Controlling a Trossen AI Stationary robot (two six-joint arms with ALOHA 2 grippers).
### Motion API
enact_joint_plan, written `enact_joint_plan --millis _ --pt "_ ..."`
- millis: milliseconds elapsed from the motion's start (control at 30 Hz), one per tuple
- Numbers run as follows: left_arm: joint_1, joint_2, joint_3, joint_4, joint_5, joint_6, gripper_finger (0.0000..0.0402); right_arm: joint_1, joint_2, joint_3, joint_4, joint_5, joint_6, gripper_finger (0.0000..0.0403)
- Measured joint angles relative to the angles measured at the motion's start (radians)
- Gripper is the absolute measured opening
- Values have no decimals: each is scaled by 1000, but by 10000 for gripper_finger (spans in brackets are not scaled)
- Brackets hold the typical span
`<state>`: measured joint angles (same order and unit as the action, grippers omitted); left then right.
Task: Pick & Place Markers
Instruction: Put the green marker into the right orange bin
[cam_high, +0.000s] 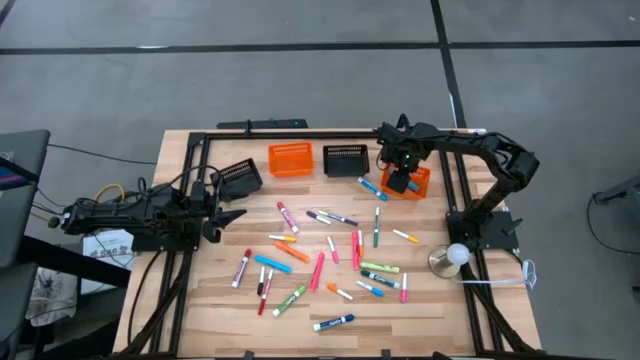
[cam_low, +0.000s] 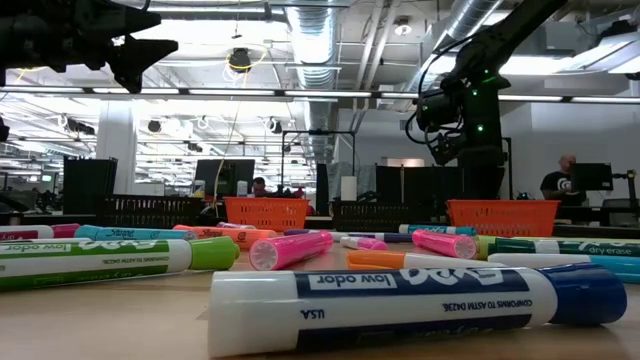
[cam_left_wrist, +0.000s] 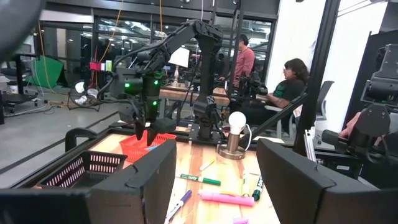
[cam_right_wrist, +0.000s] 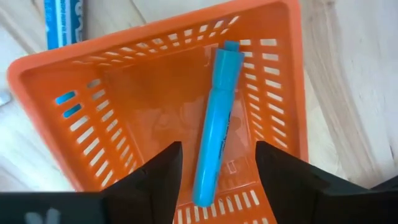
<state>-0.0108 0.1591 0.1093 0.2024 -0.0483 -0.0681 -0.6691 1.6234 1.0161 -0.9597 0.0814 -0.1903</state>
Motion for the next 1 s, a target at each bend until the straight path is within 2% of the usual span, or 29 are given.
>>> enact_joint_plan --millis 333,567,833,1000 --pt "0 0 0 1 0 0 222 63 -16 74 -98 -2 34 173" --pt "0 0 0 1 0 0 222 134 -114 93 -146 -11 92 164" --pt "0 0 0 1 0 0 222 266 -245 93 -162 -158 199 168" --pt "0 0 0 1 0 0 222 394 -297 93 -147 -189 281 166"
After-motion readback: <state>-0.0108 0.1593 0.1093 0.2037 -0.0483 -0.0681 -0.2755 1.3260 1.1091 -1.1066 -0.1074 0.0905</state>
